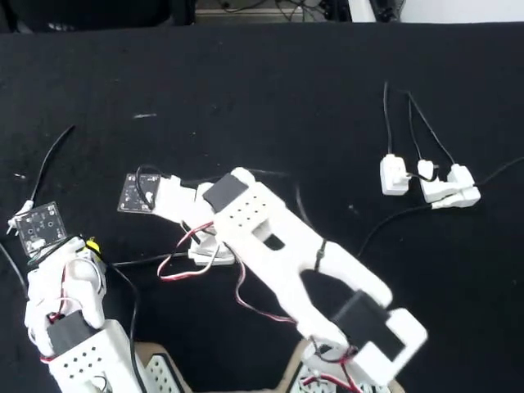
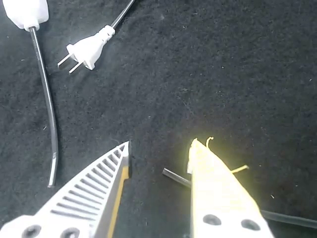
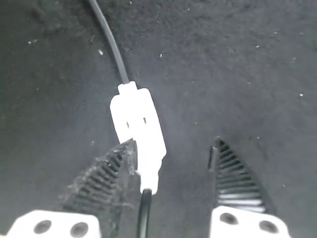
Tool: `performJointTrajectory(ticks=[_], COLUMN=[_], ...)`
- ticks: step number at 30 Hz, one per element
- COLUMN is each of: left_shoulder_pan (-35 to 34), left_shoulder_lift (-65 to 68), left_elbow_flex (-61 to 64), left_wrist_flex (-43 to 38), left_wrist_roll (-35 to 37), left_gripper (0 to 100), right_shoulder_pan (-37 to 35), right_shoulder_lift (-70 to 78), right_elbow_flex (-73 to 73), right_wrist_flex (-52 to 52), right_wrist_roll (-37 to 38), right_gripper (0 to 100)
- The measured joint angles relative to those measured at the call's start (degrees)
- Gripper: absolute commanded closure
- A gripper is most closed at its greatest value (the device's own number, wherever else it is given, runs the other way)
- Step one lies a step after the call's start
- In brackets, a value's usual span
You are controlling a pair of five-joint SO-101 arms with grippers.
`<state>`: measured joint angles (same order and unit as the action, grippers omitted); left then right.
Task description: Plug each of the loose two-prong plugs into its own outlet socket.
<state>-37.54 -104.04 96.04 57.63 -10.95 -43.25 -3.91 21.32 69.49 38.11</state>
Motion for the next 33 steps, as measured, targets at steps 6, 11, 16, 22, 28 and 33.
performJointTrajectory(ticks=[6,11,16,22,28,33], left_shoulder_pan=[0.0,0.0,0.0,0.0,0.0,0.0], left_shoulder_lift=[0.0,0.0,0.0,0.0,0.0,0.0], left_elbow_flex=[0.0,0.0,0.0,0.0,0.0,0.0], left_wrist_flex=[0.0,0.0,0.0,0.0,0.0,0.0], left_wrist_roll=[0.0,0.0,0.0,0.0,0.0,0.0], left_gripper=[80,80,80,80,80,80], right_shoulder_pan=[-0.2,-0.4,2.3,1.1,-1.0,-1.2], right_shoulder_lift=[-6.5,-7.0,-7.0,-7.1,-7.1,-7.1], right_elbow_flex=[0.0,1.5,1.7,3.7,5.9,10.5], right_wrist_flex=[2.2,2.2,2.2,2.2,2.2,-0.1], right_wrist_roll=[0.4,6.5,8.5,8.9,12.2,12.7], right_gripper=[76.2,76.5,76.3,76.6,76.6,76.3])
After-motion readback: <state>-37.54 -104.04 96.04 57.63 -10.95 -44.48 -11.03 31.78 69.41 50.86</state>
